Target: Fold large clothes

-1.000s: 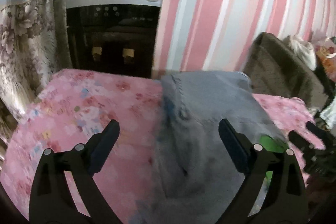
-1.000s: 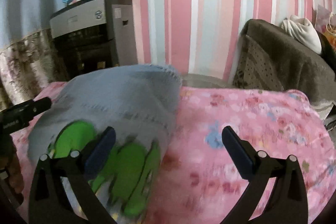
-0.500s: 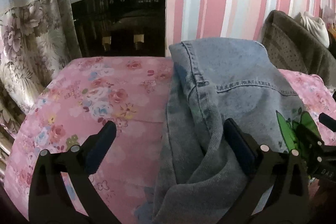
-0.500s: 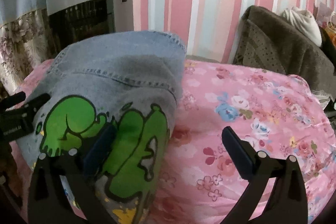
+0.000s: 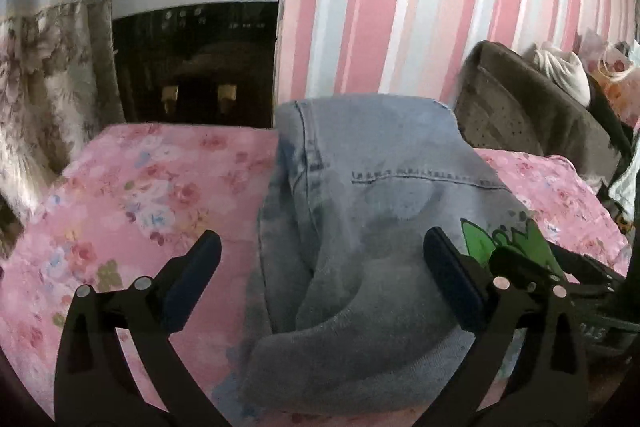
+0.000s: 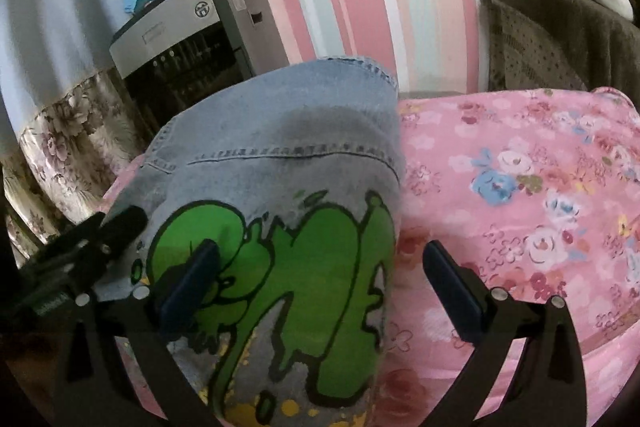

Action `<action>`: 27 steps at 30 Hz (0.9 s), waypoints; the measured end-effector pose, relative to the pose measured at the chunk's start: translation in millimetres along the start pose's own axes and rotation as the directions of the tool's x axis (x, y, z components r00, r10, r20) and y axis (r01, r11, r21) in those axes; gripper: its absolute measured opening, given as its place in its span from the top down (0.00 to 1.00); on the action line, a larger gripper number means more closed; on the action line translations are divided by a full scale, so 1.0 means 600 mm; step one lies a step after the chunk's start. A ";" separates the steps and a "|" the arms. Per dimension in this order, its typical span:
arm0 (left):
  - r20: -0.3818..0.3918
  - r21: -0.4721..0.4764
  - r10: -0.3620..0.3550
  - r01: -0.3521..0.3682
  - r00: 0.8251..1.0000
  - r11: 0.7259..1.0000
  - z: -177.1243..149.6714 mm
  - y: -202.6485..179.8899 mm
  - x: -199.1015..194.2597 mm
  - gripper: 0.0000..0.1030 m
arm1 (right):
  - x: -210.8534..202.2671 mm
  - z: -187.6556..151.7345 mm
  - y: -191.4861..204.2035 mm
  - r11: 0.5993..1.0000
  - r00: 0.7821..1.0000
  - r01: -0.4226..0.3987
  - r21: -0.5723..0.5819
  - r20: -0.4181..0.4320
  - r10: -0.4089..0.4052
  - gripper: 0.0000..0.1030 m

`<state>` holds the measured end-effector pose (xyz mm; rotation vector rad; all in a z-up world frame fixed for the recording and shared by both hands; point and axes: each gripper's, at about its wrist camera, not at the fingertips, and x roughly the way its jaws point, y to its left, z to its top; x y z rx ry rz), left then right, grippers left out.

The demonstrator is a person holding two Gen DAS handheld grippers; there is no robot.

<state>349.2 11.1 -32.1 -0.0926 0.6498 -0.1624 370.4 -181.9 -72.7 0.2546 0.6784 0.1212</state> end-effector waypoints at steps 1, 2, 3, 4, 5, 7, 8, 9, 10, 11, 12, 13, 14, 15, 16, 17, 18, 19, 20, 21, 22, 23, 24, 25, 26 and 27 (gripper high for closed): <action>-0.012 -0.031 0.001 -0.002 1.000 1.000 -0.003 0.005 0.003 0.03 | 0.001 -0.001 0.003 1.000 1.000 0.000 -0.007 0.003 0.000 0.03; -0.035 -0.068 -0.004 0.001 0.999 0.998 -0.005 0.010 0.009 0.03 | 0.003 -0.001 0.005 1.000 1.000 -0.007 -0.016 -0.003 0.007 0.07; -0.046 -0.078 -0.005 0.002 0.999 0.997 -0.006 0.011 0.014 0.03 | 0.005 -0.003 0.007 0.999 1.000 -0.027 -0.024 -0.009 0.027 0.14; -0.046 -0.072 -0.004 0.000 0.999 0.997 -0.006 0.009 0.017 0.03 | 0.006 -0.003 0.008 0.999 1.000 -0.030 -0.028 -0.009 0.030 0.17; -0.022 -0.048 0.000 -0.001 1.000 0.999 -0.008 0.005 0.018 0.03 | 0.005 -0.003 0.008 0.999 1.000 -0.024 -0.027 -0.006 0.024 0.20; -0.031 -0.056 -0.023 0.021 0.999 0.998 -0.008 0.009 0.023 0.03 | 0.001 -0.003 0.007 1.000 1.000 -0.007 -0.021 0.008 0.007 0.34; -0.036 -0.069 -0.043 0.040 0.998 0.997 -0.008 0.015 0.025 0.03 | -0.003 -0.004 0.002 1.000 1.000 -0.002 -0.005 0.019 0.002 0.37; -0.041 -0.080 -0.060 0.056 0.997 0.995 -0.009 0.019 0.027 0.03 | -0.004 -0.003 -0.001 1.000 1.000 -0.006 0.004 0.022 0.006 0.40; -0.044 -0.091 -0.076 0.072 0.996 0.993 -0.009 0.023 0.030 0.03 | -0.005 -0.002 -0.004 1.000 1.000 -0.012 0.011 0.025 0.011 0.42; -0.048 -0.098 -0.089 0.084 0.995 0.992 -0.008 0.027 0.032 0.03 | -0.006 -0.001 -0.005 1.000 1.000 -0.013 0.007 0.027 0.013 0.44; -0.051 -0.096 -0.089 0.084 0.995 0.992 -0.008 0.027 0.034 0.03 | -0.007 -0.001 -0.003 1.000 0.999 -0.012 0.001 0.030 0.012 0.46; -0.052 -0.088 -0.081 0.077 0.995 0.993 -0.008 0.023 0.034 0.03 | -0.008 0.000 -0.001 1.000 0.999 -0.011 -0.006 0.032 0.011 0.48; -0.046 -0.071 -0.079 0.075 0.996 0.995 -0.006 0.018 0.031 0.07 | -0.008 0.001 -0.002 1.000 0.999 -0.011 -0.008 0.033 0.012 0.49; -0.041 -0.058 -0.104 0.102 0.994 0.993 -0.005 0.014 0.029 0.27 | -0.009 0.003 -0.001 1.000 0.999 -0.015 -0.009 0.035 0.016 0.51; -0.038 -0.050 -0.136 0.134 0.990 0.990 -0.003 0.008 0.027 0.56 | -0.009 0.005 -0.002 1.000 0.999 -0.020 -0.012 0.035 0.020 0.53; -0.036 -0.030 -0.109 0.108 0.993 0.994 0.000 -0.003 0.024 0.70 | -0.011 0.009 -0.003 1.000 0.999 -0.023 -0.013 0.036 0.024 0.53; -0.028 0.002 -0.083 0.083 0.996 0.997 0.001 -0.014 0.022 0.74 | -0.014 0.010 -0.002 1.000 0.999 -0.026 -0.013 0.041 0.026 0.55; -0.023 0.019 -0.080 0.080 0.997 0.997 0.002 -0.020 0.022 0.76 | -0.017 0.013 -0.001 1.000 0.999 -0.021 -0.022 0.048 0.022 0.56; -0.021 0.006 -0.086 0.086 0.996 0.996 0.004 -0.022 0.021 0.76 | -0.019 0.015 0.000 0.999 0.998 -0.020 -0.032 0.053 0.022 0.57; -0.017 -0.003 -0.087 0.087 0.996 0.996 0.006 -0.024 0.019 0.76 | -0.021 0.018 -0.001 0.999 0.998 -0.024 -0.043 0.053 0.027 0.58; -0.010 0.003 -0.085 0.085 0.996 0.996 0.008 -0.029 0.015 0.78 | -0.025 0.021 -0.003 0.998 0.998 -0.027 -0.051 0.054 0.030 0.59; 0.003 0.025 -0.085 0.085 0.996 0.996 0.012 -0.041 0.009 0.79 | -0.030 0.024 -0.006 0.998 0.998 -0.025 -0.059 0.060 0.028 0.59; 0.016 0.046 -0.087 0.087 0.996 0.995 0.016 -0.053 0.003 0.79 | -0.039 0.030 -0.013 0.998 0.997 -0.020 -0.067 0.072 0.025 0.60; 0.021 0.064 -0.098 0.096 0.995 0.993 0.023 -0.070 -0.003 0.79 | -0.048 0.036 -0.020 0.997 0.996 -0.017 -0.071 0.083 0.023 0.60; 0.023 0.068 -0.114 0.112 0.993 0.991 0.031 -0.084 -0.006 0.79 | -0.064 0.046 -0.031 0.997 0.994 -0.008 -0.081 0.104 0.016 0.60; 0.028 0.070 -0.129 0.127 0.991 0.989 0.039 -0.099 -0.011 0.79 | -0.077 0.053 -0.039 0.996 0.993 0.001 -0.094 0.118 0.010 0.61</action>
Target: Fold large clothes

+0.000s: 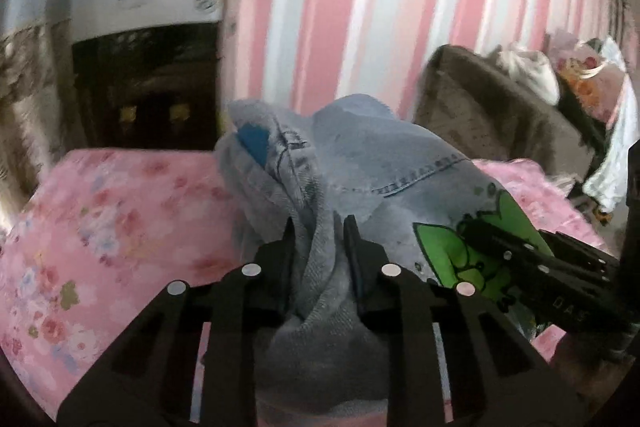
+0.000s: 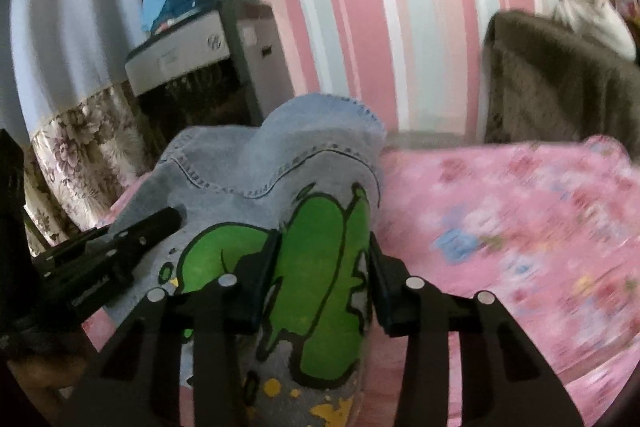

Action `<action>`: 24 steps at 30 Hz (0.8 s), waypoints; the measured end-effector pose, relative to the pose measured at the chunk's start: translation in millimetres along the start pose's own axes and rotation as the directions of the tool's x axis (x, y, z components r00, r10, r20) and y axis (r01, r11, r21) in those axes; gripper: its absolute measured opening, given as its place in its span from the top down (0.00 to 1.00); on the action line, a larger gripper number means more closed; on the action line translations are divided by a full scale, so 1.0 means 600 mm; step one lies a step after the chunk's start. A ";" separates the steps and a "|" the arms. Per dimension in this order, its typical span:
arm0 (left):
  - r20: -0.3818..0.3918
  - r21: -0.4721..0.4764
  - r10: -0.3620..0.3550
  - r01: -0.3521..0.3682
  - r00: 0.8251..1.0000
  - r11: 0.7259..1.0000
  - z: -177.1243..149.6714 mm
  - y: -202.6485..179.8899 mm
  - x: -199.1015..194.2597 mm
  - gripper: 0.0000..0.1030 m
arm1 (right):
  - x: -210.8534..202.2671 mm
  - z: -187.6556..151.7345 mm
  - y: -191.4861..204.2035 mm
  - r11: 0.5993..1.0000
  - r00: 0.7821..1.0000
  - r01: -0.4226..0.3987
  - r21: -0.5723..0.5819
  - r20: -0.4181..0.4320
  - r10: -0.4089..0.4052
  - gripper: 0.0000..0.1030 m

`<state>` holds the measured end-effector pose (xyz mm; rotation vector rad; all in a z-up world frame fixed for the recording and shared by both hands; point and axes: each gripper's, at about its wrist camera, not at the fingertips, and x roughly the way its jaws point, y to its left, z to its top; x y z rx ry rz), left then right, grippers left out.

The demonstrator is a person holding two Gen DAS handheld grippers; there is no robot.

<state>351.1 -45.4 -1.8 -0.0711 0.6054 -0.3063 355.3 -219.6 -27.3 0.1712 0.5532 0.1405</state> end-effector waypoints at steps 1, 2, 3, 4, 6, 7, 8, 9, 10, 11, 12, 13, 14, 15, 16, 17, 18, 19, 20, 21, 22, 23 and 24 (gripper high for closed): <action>0.003 0.007 -0.015 0.015 1.000 1.000 0.008 -0.017 -0.002 0.79 | -0.016 0.010 -0.012 1.000 1.000 0.011 -0.013 0.017 -0.010 0.61; 0.011 0.026 -0.029 0.029 1.000 0.999 0.018 -0.045 -0.003 0.79 | -0.033 0.020 -0.027 0.999 0.999 0.024 -0.020 0.035 -0.024 0.61; 0.019 0.039 -0.042 0.042 0.999 0.998 0.024 -0.071 -0.003 0.79 | -0.059 0.033 -0.053 0.998 0.997 0.052 -0.038 0.061 -0.050 0.61; 0.031 0.054 -0.065 0.063 0.997 0.997 0.029 -0.109 -0.002 0.79 | -0.075 0.041 -0.072 0.997 0.995 0.069 -0.046 0.076 -0.065 0.60; 0.038 0.081 -0.094 0.091 0.995 0.993 0.030 -0.164 0.006 0.79 | -0.110 0.054 -0.122 0.991 0.989 0.120 -0.065 0.100 -0.113 0.60; 0.018 0.087 -0.114 0.112 0.993 0.990 0.025 -0.200 0.022 0.79 | -0.120 0.055 -0.145 0.986 0.985 0.146 -0.083 0.100 -0.137 0.60; -0.001 0.081 -0.128 0.128 0.992 0.988 0.016 -0.222 0.035 0.79 | -0.130 0.052 -0.180 0.980 0.982 0.174 -0.096 0.097 -0.165 0.60; -0.028 0.076 -0.136 0.138 0.990 0.988 0.007 -0.240 0.051 0.78 | -0.130 0.047 -0.202 0.978 0.980 0.185 -0.094 0.086 -0.178 0.59; -0.060 0.073 -0.133 0.137 0.989 0.988 -0.006 -0.256 0.067 0.77 | -0.125 0.037 -0.223 0.976 0.980 0.195 -0.099 0.054 -0.190 0.59; -0.089 0.064 -0.114 0.120 0.990 0.991 -0.023 -0.271 0.081 0.76 | -0.111 0.017 -0.247 0.974 0.980 0.198 -0.113 -0.002 -0.200 0.57; -0.105 0.066 -0.098 0.105 0.990 0.992 -0.040 -0.281 0.088 0.72 | -0.101 0.001 -0.260 0.971 0.977 0.207 -0.116 -0.030 -0.212 0.52; -0.102 0.088 -0.082 0.091 0.991 0.992 -0.054 -0.289 0.088 0.62 | -0.093 -0.021 -0.271 0.963 0.968 0.237 -0.128 -0.054 -0.245 0.46; -0.086 0.113 -0.059 0.068 0.995 0.991 -0.064 -0.292 0.083 0.57 | -0.090 -0.034 -0.274 0.956 0.962 0.256 -0.144 -0.057 -0.266 0.45; -0.070 0.129 -0.029 0.038 0.997 0.991 -0.069 -0.293 0.074 0.48 | -0.098 -0.048 -0.274 0.947 0.959 0.276 -0.167 -0.015 -0.282 0.38; -0.061 0.138 -0.004 0.013 0.998 0.990 -0.072 -0.292 0.066 0.43 | -0.109 -0.053 -0.272 0.939 0.955 0.295 -0.178 0.016 -0.297 0.19; -0.061 0.147 0.020 -0.011 0.998 0.989 -0.078 -0.286 0.061 0.40 | -0.115 -0.055 -0.269 0.929 0.946 0.321 -0.182 0.028 -0.322 0.14; -0.064 0.146 0.027 -0.018 0.998 0.989 -0.080 -0.278 0.059 0.32 | -0.118 -0.054 -0.267 0.929 0.945 0.325 -0.176 0.029 -0.325 0.13; -0.066 0.137 0.027 -0.018 0.997 0.990 -0.083 -0.268 0.057 0.24 | -0.121 -0.052 -0.268 0.932 0.946 0.323 -0.166 0.025 -0.324 0.13; -0.069 0.117 0.002 0.006 0.998 0.993 -0.083 -0.254 0.054 0.22 | -0.126 -0.046 -0.267 0.935 0.945 0.324 -0.146 0.011 -0.326 0.12; -0.072 0.099 -0.031 0.038 0.997 0.994 -0.082 -0.241 0.045 0.19 | -0.133 -0.040 -0.263 0.936 0.945 0.326 -0.131 0.005 -0.328 0.12; -0.065 0.097 -0.041 0.047 0.997 0.994 -0.082 -0.237 0.033 0.14 | -0.145 -0.037 -0.252 0.938 0.945 0.326 -0.119 0.016 -0.327 0.11; -0.040 0.113 -0.029 0.033 0.999 0.993 -0.081 -0.230 0.011 0.09 | -0.160 -0.033 -0.241 0.940 0.946 0.324 -0.103 0.039 -0.322 0.09; -0.007 0.138 0.001 0.000 1.000 0.990 -0.081 -0.223 -0.014 0.03 | -0.184 -0.028 -0.219 0.946 0.949 0.314 -0.087 0.071 -0.308 0.03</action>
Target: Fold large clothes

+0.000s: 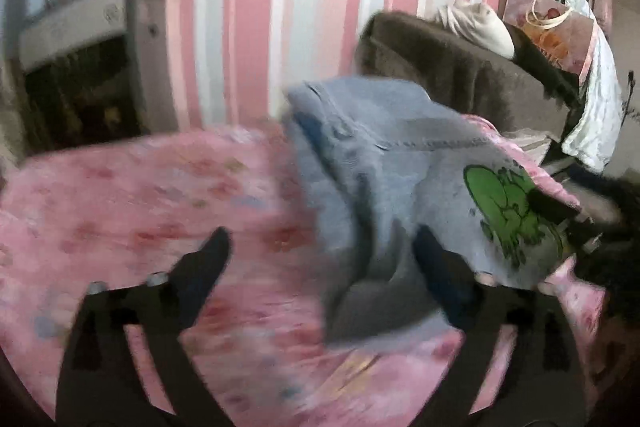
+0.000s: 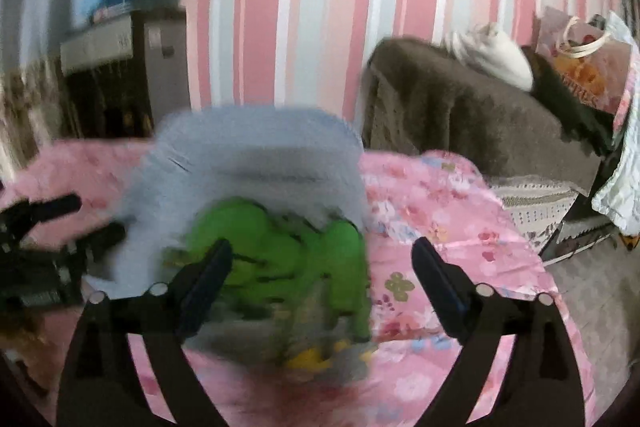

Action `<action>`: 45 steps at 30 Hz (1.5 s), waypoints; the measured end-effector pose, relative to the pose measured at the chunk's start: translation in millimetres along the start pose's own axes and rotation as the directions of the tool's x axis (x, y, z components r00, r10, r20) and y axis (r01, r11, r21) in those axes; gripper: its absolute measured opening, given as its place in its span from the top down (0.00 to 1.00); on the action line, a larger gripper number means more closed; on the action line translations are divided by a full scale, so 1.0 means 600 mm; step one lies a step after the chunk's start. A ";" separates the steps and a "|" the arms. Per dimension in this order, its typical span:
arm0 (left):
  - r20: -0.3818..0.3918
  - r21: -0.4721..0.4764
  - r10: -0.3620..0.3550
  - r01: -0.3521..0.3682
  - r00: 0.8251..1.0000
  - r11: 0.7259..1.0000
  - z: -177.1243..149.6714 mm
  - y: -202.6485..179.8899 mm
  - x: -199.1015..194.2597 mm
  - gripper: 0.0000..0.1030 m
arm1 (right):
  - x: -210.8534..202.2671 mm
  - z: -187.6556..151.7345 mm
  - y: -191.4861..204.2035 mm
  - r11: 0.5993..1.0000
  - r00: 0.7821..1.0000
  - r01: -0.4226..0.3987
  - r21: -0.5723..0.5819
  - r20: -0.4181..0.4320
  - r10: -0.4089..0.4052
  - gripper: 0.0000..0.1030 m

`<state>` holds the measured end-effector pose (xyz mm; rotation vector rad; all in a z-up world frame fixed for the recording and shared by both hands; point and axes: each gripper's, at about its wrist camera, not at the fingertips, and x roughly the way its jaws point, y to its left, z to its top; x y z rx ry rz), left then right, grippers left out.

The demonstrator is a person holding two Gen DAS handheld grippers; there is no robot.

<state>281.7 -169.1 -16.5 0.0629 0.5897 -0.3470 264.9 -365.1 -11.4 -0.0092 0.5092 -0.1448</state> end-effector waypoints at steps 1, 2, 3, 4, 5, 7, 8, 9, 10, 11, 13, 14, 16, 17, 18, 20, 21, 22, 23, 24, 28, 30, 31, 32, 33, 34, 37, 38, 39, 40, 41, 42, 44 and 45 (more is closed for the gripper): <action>0.021 0.021 0.031 -0.031 0.999 0.999 0.001 0.006 -0.018 0.03 | -0.025 0.004 0.012 1.000 1.000 -0.002 0.006 0.026 0.002 0.02; 0.043 0.056 0.110 -0.112 0.993 0.992 -0.006 0.018 -0.053 0.03 | -0.052 0.003 0.028 1.000 0.999 0.003 0.004 0.051 -0.003 0.02; 0.054 0.071 0.174 -0.178 0.983 0.982 -0.012 0.028 -0.076 0.03 | -0.072 -0.005 0.043 1.000 0.998 0.001 -0.005 0.059 -0.001 0.02; 0.069 0.077 0.230 -0.235 0.971 0.969 -0.018 0.037 -0.096 0.03 | -0.091 -0.011 0.059 1.000 0.998 -0.001 -0.017 0.059 0.002 0.02; 0.101 0.073 0.305 -0.313 0.947 0.947 -0.029 0.053 -0.130 0.03 | -0.109 -0.019 0.071 1.000 0.998 0.009 -0.024 0.062 -0.007 0.02; 0.151 0.030 0.352 -0.360 0.924 0.932 -0.048 0.084 -0.185 0.03 | -0.155 -0.045 0.097 0.997 0.990 0.069 0.020 0.124 -0.071 0.02; 0.167 -0.003 0.359 -0.364 0.918 0.932 -0.058 0.104 -0.213 0.03 | -0.176 -0.055 0.107 0.992 0.985 0.097 0.078 0.137 -0.108 0.02; 0.176 -0.032 0.365 -0.366 0.914 0.930 -0.066 0.121 -0.232 0.03 | -0.186 -0.058 0.112 0.990 0.986 0.087 0.113 0.135 -0.102 0.02; 0.184 -0.055 0.369 -0.365 0.911 0.929 -0.074 0.135 -0.247 0.03 | -0.195 -0.058 0.120 0.989 0.990 0.060 0.132 0.121 -0.077 0.02; 0.198 -0.088 0.383 -0.373 0.902 0.924 -0.084 0.154 -0.263 0.03 | -0.202 -0.056 0.128 0.991 0.993 0.044 0.129 0.107 -0.058 0.02; 0.224 -0.164 0.429 -0.400 0.875 0.902 -0.102 0.180 -0.283 0.03 | -0.220 -0.050 0.139 0.991 0.992 0.027 0.128 0.116 -0.042 0.02; 0.210 -0.193 0.440 -0.404 0.873 0.894 -0.101 0.190 -0.282 0.03 | -0.229 -0.049 0.143 0.991 0.990 0.030 0.127 0.132 -0.047 0.02; 0.185 -0.231 0.413 -0.369 0.892 0.900 -0.101 0.203 -0.286 0.03 | -0.243 -0.052 0.150 0.992 0.984 0.024 0.123 0.170 -0.045 0.02; 0.202 -0.229 0.399 -0.353 0.894 0.907 -0.099 0.201 -0.291 0.03 | -0.242 -0.055 0.149 0.992 0.982 0.017 0.125 0.183 -0.040 0.02; 0.219 -0.219 0.414 -0.370 0.883 0.903 -0.101 0.198 -0.295 0.03 | -0.242 -0.062 0.152 0.992 0.979 0.021 0.126 0.200 -0.046 0.02; 0.232 -0.186 0.457 -0.422 0.859 0.888 -0.104 0.195 -0.292 0.03 | -0.231 -0.070 0.157 0.995 0.980 0.040 0.094 0.188 -0.057 0.02; 0.225 -0.183 0.465 -0.432 0.856 0.883 -0.107 0.197 -0.292 0.03 | -0.223 -0.072 0.160 0.995 0.982 0.047 0.083 0.177 -0.062 0.02; 0.218 -0.190 0.465 -0.431 0.858 0.882 -0.110 0.201 -0.293 0.03 | -0.215 -0.075 0.160 0.996 0.985 0.054 0.073 0.161 -0.065 0.02; 0.207 -0.211 0.459 -0.419 0.864 0.883 -0.111 0.208 -0.292 0.03 | -0.208 -0.077 0.158 0.996 0.987 0.056 0.067 0.147 -0.065 0.02; 0.202 -0.224 0.454 -0.410 0.868 0.884 -0.112 0.214 -0.292 0.03 | -0.200 -0.080 0.158 0.997 0.989 0.061 0.054 0.131 -0.067 0.02; 0.186 -0.212 0.435 -0.397 0.881 0.893 -0.120 0.210 -0.285 0.03 | -0.188 -0.084 0.150 0.996 0.991 0.074 0.041 0.113 -0.078 0.02; 0.177 -0.176 0.429 -0.400 0.886 0.899 -0.119 0.200 -0.279 0.03 | -0.188 -0.084 0.144 0.997 0.993 0.052 0.061 0.105 -0.058 0.02; 0.180 -0.167 0.420 -0.393 0.889 0.904 -0.121 0.197 -0.279 0.03 | -0.187 -0.084 0.143 0.997 0.994 0.041 0.065 0.097 -0.047 0.02; 0.190 -0.157 0.402 -0.377 0.895 0.913 -0.122 0.192 -0.280 0.03 | -0.187 -0.085 0.143 0.997 0.994 0.033 0.065 0.097 -0.039 0.02; 0.202 -0.151 0.392 -0.367 0.897 0.918 -0.123 0.186 -0.283 0.03 | -0.187 -0.085 0.144 0.997 0.994 0.033 0.063 0.098 -0.039 0.02; 0.211 -0.149 0.389 -0.363 0.897 0.920 -0.123 0.183 -0.285 0.03 | -0.187 -0.086 0.144 0.998 0.994 0.034 0.059 0.099 -0.040 0.02; 0.228 -0.139 0.392 -0.368 0.891 0.919 -0.123 0.176 -0.287 0.03 | -0.185 -0.086 0.143 0.998 0.995 0.031 0.060 0.097 -0.037 0.02; 0.228 -0.141 0.397 -0.374 0.889 0.917 -0.123 0.177 -0.287 0.03 | -0.185 -0.087 0.143 0.998 0.995 0.030 0.062 0.095 -0.036 0.02; 0.226 -0.146 0.396 -0.371 0.890 0.917 -0.123 0.178 -0.286 0.03 | -0.184 -0.087 0.142 0.998 0.995 0.029 0.064 0.094 -0.035 0.02; 0.222 -0.153 0.388 -0.361 0.894 0.920 -0.123 0.180 -0.285 0.03 | -0.184 -0.087 0.142 0.997 0.995 0.027 0.066 0.092 -0.033 0.02; 0.219 -0.158 0.380 -0.352 0.898 0.923 -0.123 0.182 -0.286 0.03 | -0.183 -0.087 0.141 0.998 0.995 0.023 0.066 0.090 -0.029 0.02; 0.219 -0.163 0.374 -0.344 0.901 0.925 -0.123 0.183 -0.286 0.03 | -0.182 -0.087 0.142 0.998 0.996 0.022 0.064 0.088 -0.027 0.02; 0.220 -0.170 0.372 -0.341 0.902 0.925 -0.123 0.184 -0.286 0.03 | -0.182 -0.087 0.144 0.998 0.996 0.026 0.058 0.089 -0.031 0.02; 0.220 -0.168 0.375 -0.344 0.901 0.924 -0.123 0.184 -0.286 0.03 | -0.181 -0.088 0.144 0.998 0.996 0.024 0.059 0.088 -0.029 0.02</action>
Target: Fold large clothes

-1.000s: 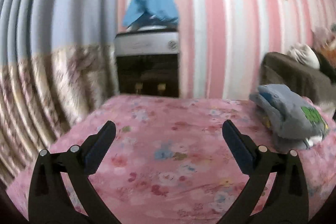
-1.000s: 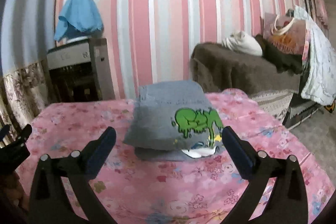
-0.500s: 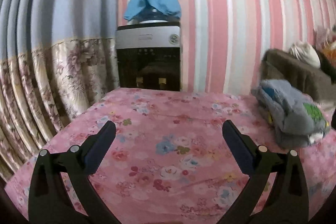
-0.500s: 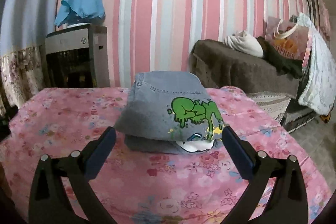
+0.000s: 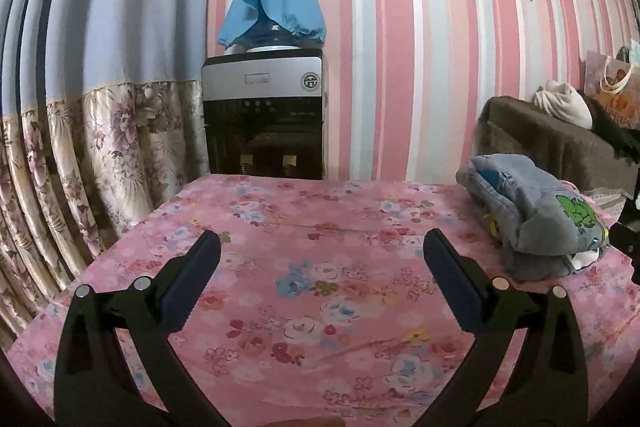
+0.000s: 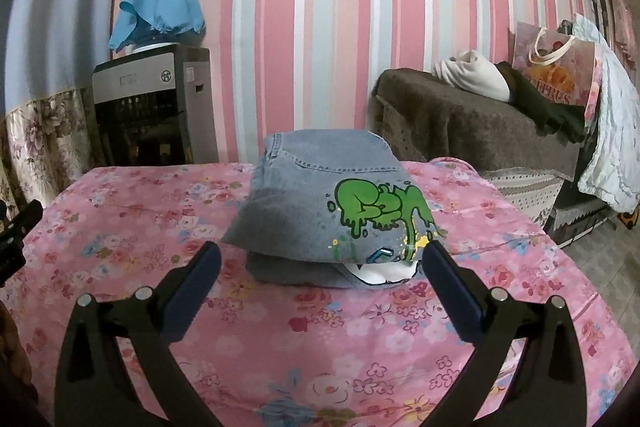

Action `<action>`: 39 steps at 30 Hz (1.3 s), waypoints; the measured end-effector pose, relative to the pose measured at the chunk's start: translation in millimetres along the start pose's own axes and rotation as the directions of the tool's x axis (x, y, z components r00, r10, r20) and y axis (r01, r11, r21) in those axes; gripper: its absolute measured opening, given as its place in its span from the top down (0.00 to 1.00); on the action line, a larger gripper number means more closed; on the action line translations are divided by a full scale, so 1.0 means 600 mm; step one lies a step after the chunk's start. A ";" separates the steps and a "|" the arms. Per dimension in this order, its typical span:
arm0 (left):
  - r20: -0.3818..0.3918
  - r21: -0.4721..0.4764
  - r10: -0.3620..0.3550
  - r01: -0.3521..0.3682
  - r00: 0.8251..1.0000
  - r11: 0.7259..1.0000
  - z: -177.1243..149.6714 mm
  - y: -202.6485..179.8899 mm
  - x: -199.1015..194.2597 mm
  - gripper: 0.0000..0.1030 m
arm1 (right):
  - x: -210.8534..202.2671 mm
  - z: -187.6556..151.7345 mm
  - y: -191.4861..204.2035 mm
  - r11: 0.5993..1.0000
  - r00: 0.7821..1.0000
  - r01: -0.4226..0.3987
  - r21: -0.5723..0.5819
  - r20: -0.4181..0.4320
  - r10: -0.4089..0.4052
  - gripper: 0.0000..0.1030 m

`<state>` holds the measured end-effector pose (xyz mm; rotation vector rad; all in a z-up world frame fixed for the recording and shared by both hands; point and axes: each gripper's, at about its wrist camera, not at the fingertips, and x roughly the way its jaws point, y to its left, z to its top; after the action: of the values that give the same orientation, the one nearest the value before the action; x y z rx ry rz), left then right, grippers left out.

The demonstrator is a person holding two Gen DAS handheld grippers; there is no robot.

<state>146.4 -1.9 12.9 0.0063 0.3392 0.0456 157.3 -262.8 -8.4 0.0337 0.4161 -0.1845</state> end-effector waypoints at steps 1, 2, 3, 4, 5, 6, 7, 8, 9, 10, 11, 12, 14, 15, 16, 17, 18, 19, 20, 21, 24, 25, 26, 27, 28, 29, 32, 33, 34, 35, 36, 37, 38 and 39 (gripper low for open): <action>0.000 0.001 0.003 -0.003 1.000 1.000 0.000 0.000 0.000 0.03 | 0.000 0.000 0.000 1.000 1.000 -0.001 0.002 0.000 0.001 0.02; -0.004 0.002 0.009 -0.009 1.000 1.000 0.000 -0.001 0.001 0.03 | -0.001 0.000 0.001 1.000 1.000 -0.001 0.003 0.000 0.001 0.02; -0.009 -0.001 0.010 -0.010 1.000 1.000 -0.001 0.000 0.003 0.03 | 0.000 0.000 0.000 1.000 1.000 -0.003 0.004 -0.001 0.003 0.02; -0.013 -0.004 0.013 -0.013 1.000 1.000 -0.001 -0.001 0.004 0.03 | 0.000 -0.001 0.000 1.000 1.000 -0.006 0.005 -0.002 0.006 0.02; -0.018 -0.006 0.013 -0.013 1.000 1.000 -0.001 0.000 0.006 0.03 | 0.000 -0.001 0.000 1.000 1.000 -0.007 0.004 -0.003 0.007 0.02; -0.019 -0.008 0.013 -0.014 1.000 1.000 -0.001 -0.002 0.006 0.03 | 0.001 -0.001 0.000 1.000 1.000 -0.008 0.003 -0.003 0.008 0.02; -0.019 -0.011 0.014 -0.015 1.000 1.000 -0.001 -0.001 0.006 0.03 | 0.000 -0.001 0.000 1.000 1.000 -0.009 0.003 0.000 0.009 0.02; -0.020 -0.012 0.015 -0.015 1.000 1.000 -0.001 -0.001 0.006 0.03 | -0.001 -0.001 0.000 1.000 1.000 -0.010 0.002 0.001 0.010 0.02; -0.020 -0.012 0.016 -0.016 1.000 1.000 -0.001 -0.002 0.005 0.03 | -0.001 -0.001 0.000 1.000 1.000 -0.010 0.002 0.002 0.010 0.02; -0.019 -0.012 0.017 -0.017 1.000 1.000 -0.001 -0.002 0.005 0.03 | -0.001 -0.001 -0.001 1.000 1.000 -0.009 0.002 0.004 0.009 0.02; -0.020 -0.011 0.016 -0.016 1.000 1.000 -0.001 -0.001 0.005 0.03 | -0.001 -0.001 -0.001 1.000 1.000 -0.010 0.003 0.003 0.010 0.02; -0.020 -0.013 0.011 -0.012 1.000 1.000 -0.001 0.000 0.005 0.03 | -0.001 -0.001 -0.001 1.000 1.000 -0.011 0.004 0.002 0.011 0.02; -0.019 -0.022 0.005 -0.005 1.000 1.000 -0.001 -0.001 0.005 0.03 | -0.001 -0.001 -0.001 1.000 1.000 -0.010 0.002 0.002 0.010 0.02; -0.020 -0.022 0.003 -0.004 1.000 1.000 -0.001 -0.001 0.005 0.03 | -0.002 -0.001 -0.001 1.000 1.000 -0.009 0.002 0.003 0.009 0.02; -0.022 -0.020 0.003 -0.004 1.000 1.000 -0.001 0.000 0.007 0.03 | -0.001 -0.001 -0.001 1.000 1.000 -0.009 0.001 0.003 0.009 0.02; -0.026 -0.016 0.007 -0.008 1.000 1.000 -0.002 -0.002 0.008 0.03 | -0.002 -0.001 -0.001 1.000 1.000 -0.008 0.002 0.003 0.008 0.02; -0.028 -0.014 0.009 -0.009 1.000 1.000 -0.002 -0.003 0.008 0.03 | -0.001 -0.002 -0.001 1.000 1.000 -0.008 0.003 0.002 0.008 0.02; -0.032 -0.011 0.010 -0.010 0.999 1.000 -0.002 -0.004 0.009 0.03 | -0.001 -0.002 -0.001 1.000 1.000 -0.009 0.001 0.002 0.009 0.02; -0.036 -0.007 0.011 -0.011 0.999 1.000 -0.003 -0.005 0.010 0.03 | -0.001 -0.002 0.000 1.000 1.000 -0.007 0.000 0.002 0.007 0.02; -0.036 -0.006 0.011 -0.012 0.999 1.000 -0.004 -0.006 0.009 0.03 | -0.002 -0.001 0.001 1.000 1.000 -0.005 0.000 0.003 0.005 0.02; -0.035 -0.001 0.018 -0.018 0.999 1.000 -0.004 -0.008 0.010 0.03 | -0.001 -0.002 0.001 1.000 1.000 -0.005 -0.001 0.004 0.005 0.02; -0.035 0.000 0.019 -0.019 0.999 1.000 -0.005 -0.008 0.010 0.03 | -0.001 -0.002 0.001 1.000 1.000 -0.005 0.000 0.003 0.005 0.02; -0.038 -0.001 0.018 -0.018 0.999 1.000 -0.006 -0.007 0.011 0.03 | -0.001 -0.002 0.001 1.000 1.000 -0.005 0.003 0.002 0.005 0.02; -0.039 -0.004 0.017 -0.017 0.999 1.000 -0.006 -0.006 0.011 0.03 | -0.001 -0.002 -0.001 1.000 1.000 -0.009 0.000 0.001 0.009 0.02; -0.038 -0.006 0.017 -0.018 0.999 1.000 -0.005 -0.006 0.011 0.03 | -0.001 -0.002 -0.001 1.000 1.000 -0.008 -0.002 0.002 0.008 0.02; -0.037 -0.006 0.017 -0.017 0.999 1.000 -0.005 -0.004 0.011 0.03 | 0.000 -0.002 -0.001 1.000 1.000 -0.008 -0.002 0.002 0.008 0.02; -0.035 -0.010 0.017 -0.018 0.999 1.000 -0.004 -0.002 0.010 0.03 | -0.002 -0.003 -0.002 1.000 1.000 -0.014 -0.001 0.001 0.014 0.02; -0.036 -0.009 0.019 -0.019 0.999 1.000 -0.004 -0.002 0.010 0.03 | -0.002 -0.003 -0.001 1.000 1.000 -0.011 -0.002 0.002 0.011 0.02; -0.036 -0.008 0.019 -0.019 0.999 1.000 -0.004 -0.002 0.010 0.03 | -0.002 -0.003 -0.001 1.000 1.000 -0.010 -0.003 0.003 0.010 0.02; -0.036 -0.008 0.017 -0.017 0.999 1.000 -0.004 -0.003 0.009 0.03 | -0.002 -0.003 -0.002 1.000 1.000 -0.011 -0.002 0.001 0.011 0.02; -0.033 -0.008 0.016 -0.017 0.999 1.000 -0.003 -0.003 0.008 0.03 | -0.002 -0.003 -0.001 1.000 1.000 -0.011 -0.002 0.000 0.011 0.02; -0.029 -0.011 0.019 -0.019 0.999 1.000 -0.003 -0.005 0.006 0.03 | -0.003 -0.003 -0.001 1.000 1.000 -0.009 -0.003 -0.001 0.009 0.02; -0.021 -0.010 0.017 -0.017 1.000 1.000 -0.002 -0.004 0.003 0.03 | -0.002 -0.003 -0.002 1.000 1.000 -0.011 -0.004 0.000 0.011 0.02; -0.014 -0.010 0.016 -0.016 1.000 1.000 -0.002 -0.003 0.001 0.03 | -0.002 -0.003 -0.002 1.000 1.000 -0.012 -0.003 -0.001 0.012 0.02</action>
<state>146.9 -3.9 11.5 -0.0015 0.3524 0.0632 155.4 -263.8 -9.5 0.0332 0.4171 -0.1716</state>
